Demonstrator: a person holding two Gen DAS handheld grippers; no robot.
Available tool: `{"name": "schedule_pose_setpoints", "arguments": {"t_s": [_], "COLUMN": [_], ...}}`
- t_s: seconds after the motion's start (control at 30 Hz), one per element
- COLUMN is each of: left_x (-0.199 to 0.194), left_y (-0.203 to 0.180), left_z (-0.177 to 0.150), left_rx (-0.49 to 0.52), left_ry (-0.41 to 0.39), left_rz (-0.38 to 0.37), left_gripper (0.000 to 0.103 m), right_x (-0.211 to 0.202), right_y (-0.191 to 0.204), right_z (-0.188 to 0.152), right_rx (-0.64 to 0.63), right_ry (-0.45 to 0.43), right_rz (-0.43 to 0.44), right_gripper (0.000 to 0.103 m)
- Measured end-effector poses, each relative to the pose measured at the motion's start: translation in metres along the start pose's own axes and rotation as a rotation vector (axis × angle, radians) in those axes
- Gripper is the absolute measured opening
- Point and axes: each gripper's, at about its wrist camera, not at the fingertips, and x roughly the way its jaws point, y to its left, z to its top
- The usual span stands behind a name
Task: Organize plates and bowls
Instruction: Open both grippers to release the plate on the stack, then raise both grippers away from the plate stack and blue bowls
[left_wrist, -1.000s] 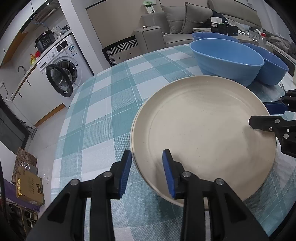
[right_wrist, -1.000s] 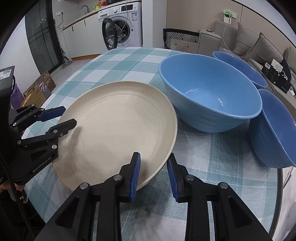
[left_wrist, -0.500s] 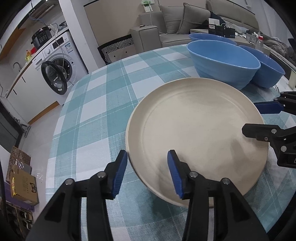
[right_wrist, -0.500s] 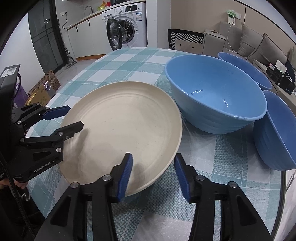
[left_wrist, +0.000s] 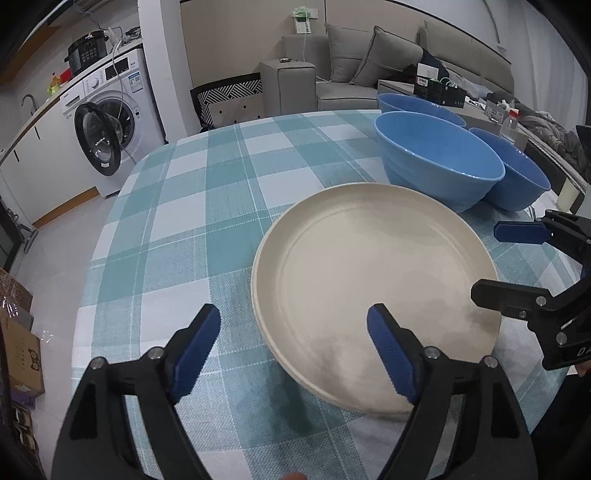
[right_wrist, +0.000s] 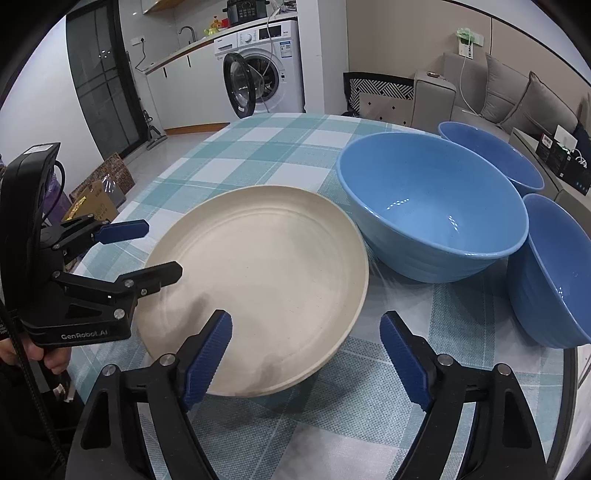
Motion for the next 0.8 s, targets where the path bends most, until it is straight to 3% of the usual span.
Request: {"name": "schedule_pose_setpoints", "arguments": {"t_s": [0.03, 0.1, 0.23, 0.8], "left_x": [-0.002, -0.005, -0.015, -0.055], "left_y": [0.0, 0.0, 0.0, -0.006], "left_z": [0.001, 0.002, 0.005, 0.033], "left_rx": [-0.003, -0.006, -0.013, -0.077], "left_ry": [-0.005, -0.017, -0.054, -0.179], "left_rz": [-0.005, -0.005, -0.031, -0.091], "left_gripper": [0.085, 0.098, 0.103, 0.103], "right_x": [-0.001, -0.004, -0.012, -0.074], "right_y": [0.001, 0.002, 0.001, -0.034], "right_z": [0.0, 0.001, 0.004, 0.013], "right_rx": [-0.002, -0.006, 0.0, 0.099], "right_ry": [-0.006, -0.02, -0.051, -0.211], "right_rz": [0.004, 0.012, 0.026, 0.031], "right_gripper": [0.09, 0.095, 0.101, 0.102]}}
